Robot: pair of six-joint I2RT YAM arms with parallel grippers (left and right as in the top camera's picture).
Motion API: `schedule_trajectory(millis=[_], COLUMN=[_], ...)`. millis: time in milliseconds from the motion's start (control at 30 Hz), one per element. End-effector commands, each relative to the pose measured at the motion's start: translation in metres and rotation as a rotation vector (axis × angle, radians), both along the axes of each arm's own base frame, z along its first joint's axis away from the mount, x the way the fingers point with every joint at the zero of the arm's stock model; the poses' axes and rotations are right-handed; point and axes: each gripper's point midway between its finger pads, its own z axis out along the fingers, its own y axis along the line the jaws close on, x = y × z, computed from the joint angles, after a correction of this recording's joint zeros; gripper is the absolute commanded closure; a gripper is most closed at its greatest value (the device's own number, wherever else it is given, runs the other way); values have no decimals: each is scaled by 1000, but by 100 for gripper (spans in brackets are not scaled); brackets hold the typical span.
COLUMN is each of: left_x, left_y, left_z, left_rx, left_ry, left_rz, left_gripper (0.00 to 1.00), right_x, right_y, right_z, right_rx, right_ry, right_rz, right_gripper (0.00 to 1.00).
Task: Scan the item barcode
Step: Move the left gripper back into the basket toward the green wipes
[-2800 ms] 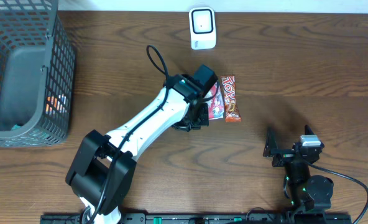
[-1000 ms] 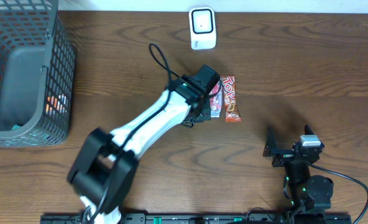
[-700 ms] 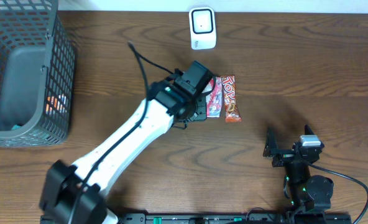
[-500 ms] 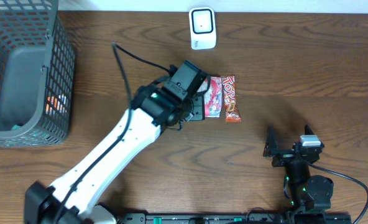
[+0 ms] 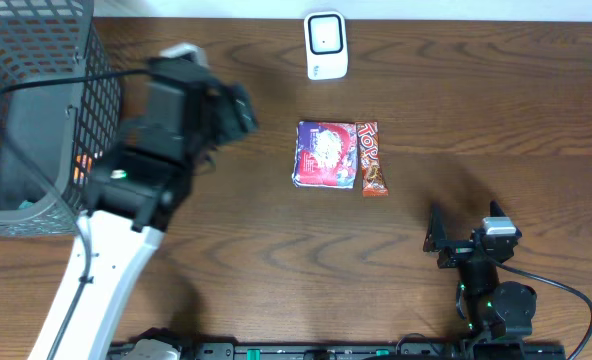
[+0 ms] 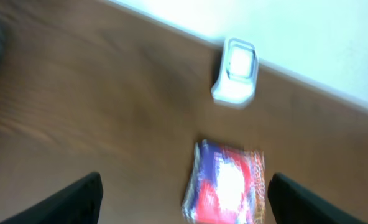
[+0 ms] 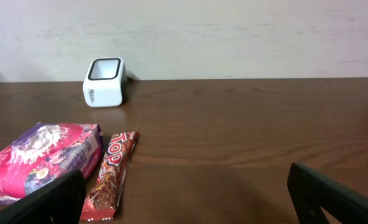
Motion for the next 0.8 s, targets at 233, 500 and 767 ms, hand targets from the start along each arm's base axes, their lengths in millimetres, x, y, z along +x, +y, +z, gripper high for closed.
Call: schedule_trajectory(millis=[233, 500, 767], left_x=[23, 18, -16], left_y=[138, 177, 262], left_z=[64, 105, 110], left_rx=[-24, 231, 398], left_ry=[-256, -345, -298], left_rz=[381, 360, 755], left_gripper=[10, 0, 2], right_x=[0, 0, 0], right_y=[-2, -2, -2], right_z=[-1, -1, -1], right_rx=[6, 6, 6], right_ry=[2, 2, 2], right_rz=[-7, -7, -7], right_gripper=[1, 1, 1])
